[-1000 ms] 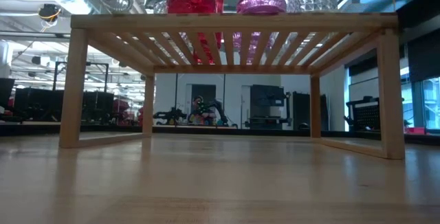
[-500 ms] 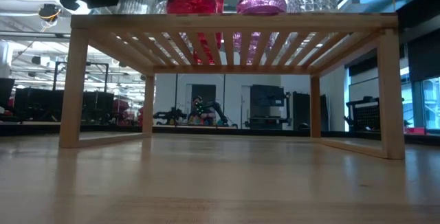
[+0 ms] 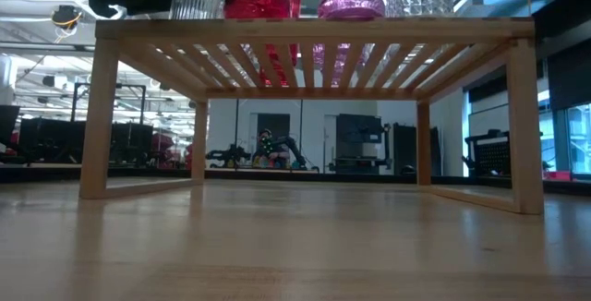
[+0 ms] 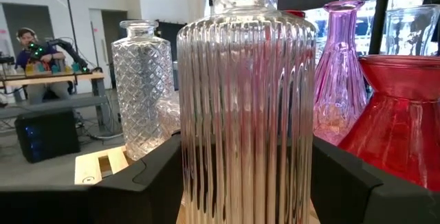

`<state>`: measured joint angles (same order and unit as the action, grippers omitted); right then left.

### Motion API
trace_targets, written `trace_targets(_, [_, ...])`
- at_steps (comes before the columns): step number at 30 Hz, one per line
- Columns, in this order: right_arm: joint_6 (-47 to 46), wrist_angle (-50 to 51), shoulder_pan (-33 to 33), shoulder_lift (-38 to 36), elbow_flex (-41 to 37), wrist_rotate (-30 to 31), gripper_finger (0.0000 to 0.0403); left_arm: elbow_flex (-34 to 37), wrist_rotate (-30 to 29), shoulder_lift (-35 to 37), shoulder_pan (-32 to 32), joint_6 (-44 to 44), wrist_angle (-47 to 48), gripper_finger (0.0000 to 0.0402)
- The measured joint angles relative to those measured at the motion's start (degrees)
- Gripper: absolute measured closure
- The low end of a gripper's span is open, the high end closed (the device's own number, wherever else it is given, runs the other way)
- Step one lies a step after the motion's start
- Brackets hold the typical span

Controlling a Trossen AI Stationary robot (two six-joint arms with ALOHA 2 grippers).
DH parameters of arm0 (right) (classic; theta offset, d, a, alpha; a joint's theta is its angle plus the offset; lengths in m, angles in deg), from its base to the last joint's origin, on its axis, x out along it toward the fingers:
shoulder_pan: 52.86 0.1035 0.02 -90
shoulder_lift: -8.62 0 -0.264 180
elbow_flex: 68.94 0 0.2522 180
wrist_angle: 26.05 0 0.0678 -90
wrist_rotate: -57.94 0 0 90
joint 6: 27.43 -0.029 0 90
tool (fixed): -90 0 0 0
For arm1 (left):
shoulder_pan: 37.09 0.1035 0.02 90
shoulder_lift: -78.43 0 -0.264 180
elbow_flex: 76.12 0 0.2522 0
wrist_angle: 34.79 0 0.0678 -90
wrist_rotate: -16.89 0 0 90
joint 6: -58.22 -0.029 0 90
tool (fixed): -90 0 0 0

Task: Sort vases onto shelf
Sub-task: Put the transparent vase on the shelf aligned with the other transparent vase

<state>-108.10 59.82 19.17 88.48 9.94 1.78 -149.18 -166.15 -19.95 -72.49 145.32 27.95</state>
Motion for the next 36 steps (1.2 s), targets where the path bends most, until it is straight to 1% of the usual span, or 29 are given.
trace_targets(3, [0.1, -0.2, 0.0, 0.0, 0.0, 0.0, 0.0403, 0.1, 0.0, 0.0, 0.1, -0.2, -0.5, 0.0159])
trace_targets(4, [0.1, -0.2, 0.0, 0.0, 0.0, 0.0, 0.0403, 0.1, 0.0, 0.0, 0.2, -0.3, -0.6, 0.0145])
trace_targets(5, [0.1, -0.2, 0.0, 0.0, 0.0, 0.0, 0.0403, 0.1, 4.6, 0.0, 0.5, -0.4, -1.2, 0.0125])
trace_targets(7, [0.1, -0.2, 0.0, 0.0, 0.0, 0.0, 0.0403, 0.0, 3.6, -0.5, 0.9, -0.5, -0.5, 0.0086])
trace_targets(8, [0.1, -0.2, 0.0, 0.0, 0.0, 0.0, 0.0403, -0.4, 5.1, -0.3, 1.0, -0.8, -0.9, 0.0071])
trace_targets(9, [0.1, -0.2, 0.0, 0.0, 0.0, 0.0, 0.0403, -0.8, 5.6, -0.2, 1.0, -1.4, -0.9, 0.0061])
trace_targets(11, [0.1, -0.3, 0.0, 0.0, 0.0, 0.0, 0.0403, -1.5, 5.3, -0.5, 0.9, -3.5, -0.9, 0.0052])
trace_targets(15, [0.1, -0.4, 0.0, 0.0, 0.0, 0.0, 0.0403, -2.5, 4.9, -0.5, 1.1, -7.2, -0.9, 0.0059])
trace_targets(22, [0.1, -0.4, 0.0, 0.0, 0.0, 0.0, 0.0403, -2.5, 3.9, -0.4, 1.1, -8.2, -0.8, 0.0078])
trace_targets(36, [0.1, -1.6, 0.0, 0.0, 0.0, 0.0, 0.0403, -2.6, 3.2, -0.3, 0.8, -8.2, -0.7, 0.008])
